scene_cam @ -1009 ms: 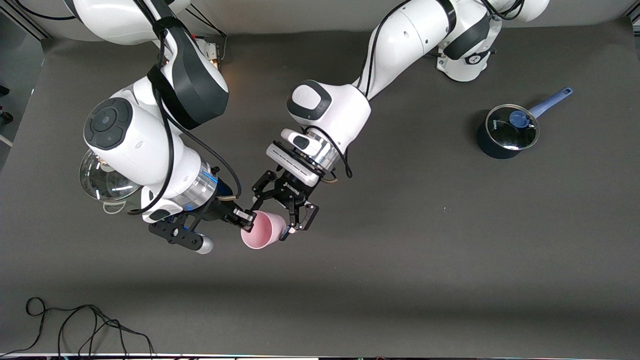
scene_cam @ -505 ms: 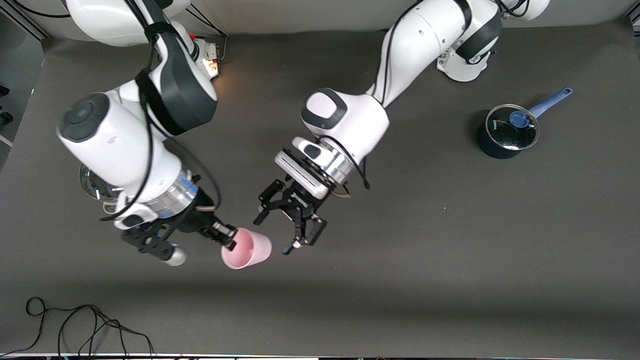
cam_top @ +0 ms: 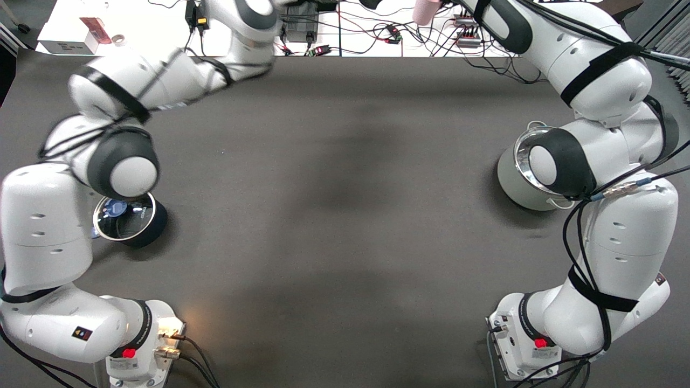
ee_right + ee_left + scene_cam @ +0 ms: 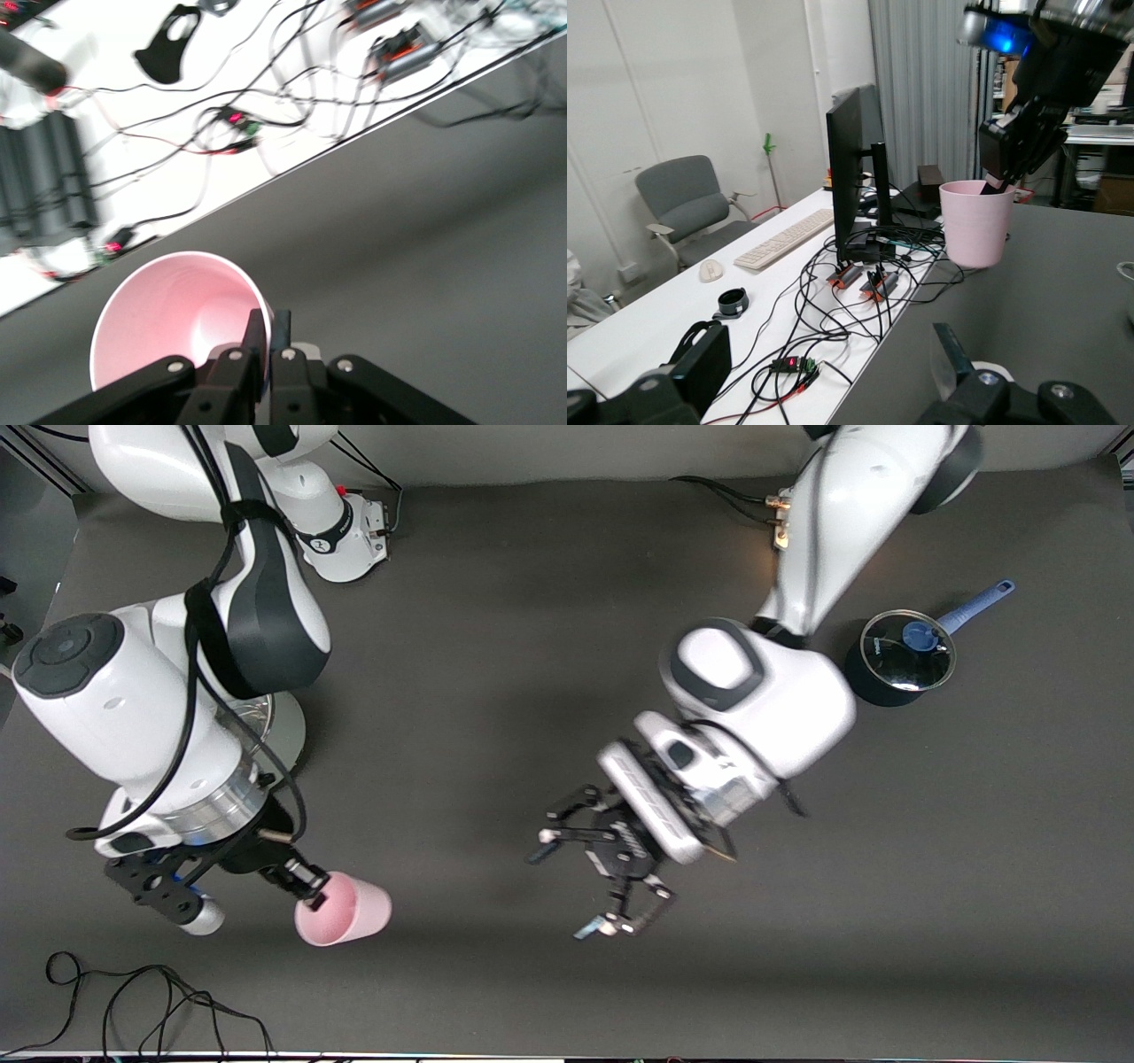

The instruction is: Transfer pink cup from left to right arm

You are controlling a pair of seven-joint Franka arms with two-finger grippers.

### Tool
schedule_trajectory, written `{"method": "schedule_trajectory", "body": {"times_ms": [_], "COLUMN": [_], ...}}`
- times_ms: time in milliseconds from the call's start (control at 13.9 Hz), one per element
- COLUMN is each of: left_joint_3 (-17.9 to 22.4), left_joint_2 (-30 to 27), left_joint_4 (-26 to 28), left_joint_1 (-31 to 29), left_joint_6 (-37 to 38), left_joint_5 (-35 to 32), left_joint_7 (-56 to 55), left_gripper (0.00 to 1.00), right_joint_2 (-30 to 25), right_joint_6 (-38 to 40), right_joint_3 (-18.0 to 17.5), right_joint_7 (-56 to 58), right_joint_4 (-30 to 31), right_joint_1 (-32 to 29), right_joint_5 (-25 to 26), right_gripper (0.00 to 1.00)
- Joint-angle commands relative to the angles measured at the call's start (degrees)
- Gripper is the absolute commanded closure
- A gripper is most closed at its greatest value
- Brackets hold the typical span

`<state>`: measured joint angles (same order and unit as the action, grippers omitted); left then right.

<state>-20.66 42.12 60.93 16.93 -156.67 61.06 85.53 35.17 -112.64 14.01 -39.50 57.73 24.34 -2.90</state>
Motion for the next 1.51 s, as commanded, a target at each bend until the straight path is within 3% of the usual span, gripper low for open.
{"method": "schedule_trajectory", "body": {"times_ms": [0, 288, 505, 649, 865, 1226, 1442], "left_joint_3": [0.0, 0.3, 0.7, 0.7, 0.8, 1.6, 1.5], "left_joint_2": [-6.4, -8.6, -10.6, -12.4, -14.6, -17.2, -18.6], "left_joint_4": [5.6, 1.7, -0.1, -0.1, -0.2, -0.2, 0.4], "left_joint_1": [-8.9, -20.9, -25.6, -27.4, -28.4, -30.4, -30.1], "left_joint_6": [15.2, 42.6, 56.3, 60.3, 66.3, 71.2, 72.6], "left_joint_5": [-0.4, -12.2, -18.9, -24.2, -31.6, -42.6, -51.0], "left_joint_7": [-1.8, -11.6, -19.9, -26.1, -37.9, -56.2, -69.7], "left_gripper": [0.00, 0.00, 0.00, 0.00, 0.00, 0.00, 0.00], "right_joint_2": [0.4, -1.2, -5.4, -9.2, -12.0, -8.1, -4.6], "right_joint_6": [4.4, 14.4, 14.3, 10.6, -2.8, -22.6, -25.2], "right_joint_3": [0.5, 0.2, 0.5, 0.7, 0.6, 0.0, -0.1], "right_joint_7": [10.4, 32.4, 47.3, 54.3, 53.9, 52.5, 51.5], "right_joint_4": [1.1, 2.7, 8.2, 14.2, 23.9, 33.2, 33.7], "right_joint_1": [-2.9, -10.7, -16.3, -19.1, -18.5, -17.1, -16.8], "right_joint_5": [2.7, 1.1, -1.7, -5.3, -5.9, -6.2, -8.4], "right_gripper": [1.00, 1.00, 1.00, 1.00, 1.00, 1.00, 1.00]}}
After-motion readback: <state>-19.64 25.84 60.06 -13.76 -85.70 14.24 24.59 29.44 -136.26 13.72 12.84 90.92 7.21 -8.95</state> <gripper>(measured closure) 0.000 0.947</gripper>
